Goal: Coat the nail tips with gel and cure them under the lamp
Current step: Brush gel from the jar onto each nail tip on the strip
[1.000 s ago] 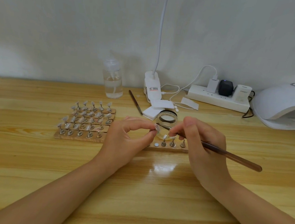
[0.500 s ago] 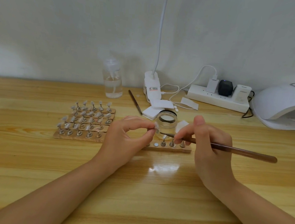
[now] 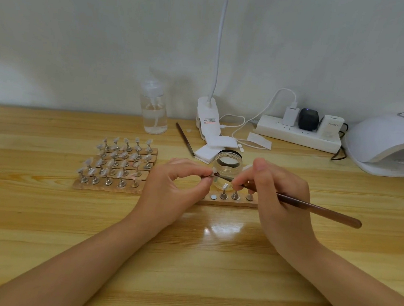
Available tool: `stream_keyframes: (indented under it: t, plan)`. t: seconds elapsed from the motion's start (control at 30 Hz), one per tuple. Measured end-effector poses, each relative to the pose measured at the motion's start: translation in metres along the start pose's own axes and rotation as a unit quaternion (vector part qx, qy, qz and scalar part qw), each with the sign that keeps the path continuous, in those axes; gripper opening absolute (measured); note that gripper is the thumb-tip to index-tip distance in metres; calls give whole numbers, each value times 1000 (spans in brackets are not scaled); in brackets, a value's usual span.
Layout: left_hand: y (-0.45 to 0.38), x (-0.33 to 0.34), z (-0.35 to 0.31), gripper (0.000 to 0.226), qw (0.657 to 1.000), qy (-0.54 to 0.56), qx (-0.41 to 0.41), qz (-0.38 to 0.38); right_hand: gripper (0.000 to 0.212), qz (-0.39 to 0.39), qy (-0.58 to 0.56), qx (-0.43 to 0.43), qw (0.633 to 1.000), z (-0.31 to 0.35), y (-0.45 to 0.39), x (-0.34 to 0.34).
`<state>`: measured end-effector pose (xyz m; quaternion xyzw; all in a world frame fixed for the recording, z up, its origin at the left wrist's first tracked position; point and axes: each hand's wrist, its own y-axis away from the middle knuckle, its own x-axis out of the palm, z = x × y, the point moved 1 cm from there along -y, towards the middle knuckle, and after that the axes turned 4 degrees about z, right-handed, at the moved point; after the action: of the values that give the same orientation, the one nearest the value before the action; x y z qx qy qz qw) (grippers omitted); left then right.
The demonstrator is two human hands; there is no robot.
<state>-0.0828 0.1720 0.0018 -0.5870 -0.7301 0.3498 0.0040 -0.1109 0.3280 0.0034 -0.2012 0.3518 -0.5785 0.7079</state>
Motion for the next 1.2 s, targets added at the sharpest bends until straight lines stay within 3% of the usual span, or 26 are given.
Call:
stream_keyframes:
  t: [0.27, 0.43, 0.63, 1.0, 1.2]
  plan:
    - [0, -1, 1, 25, 1000, 3, -7, 5, 38, -17, -14, -14, 1000, 1, 0, -3]
    - [0, 1, 3, 19, 1000, -4, 1, 12, 34, -21, 39, -38, 998, 1, -2, 0]
    - [0, 0, 3, 33, 1000, -11, 12, 4, 35, -6, 39, -34, 999, 0, -2, 2]
    - [-1, 0, 3, 27, 1000, 0, 7, 13, 39, -26, -5, -7, 1000, 2, -1, -3]
    - [-1, 0, 4, 31, 1000, -3, 17, 14, 38, -28, 28, -13, 999, 0, -2, -1]
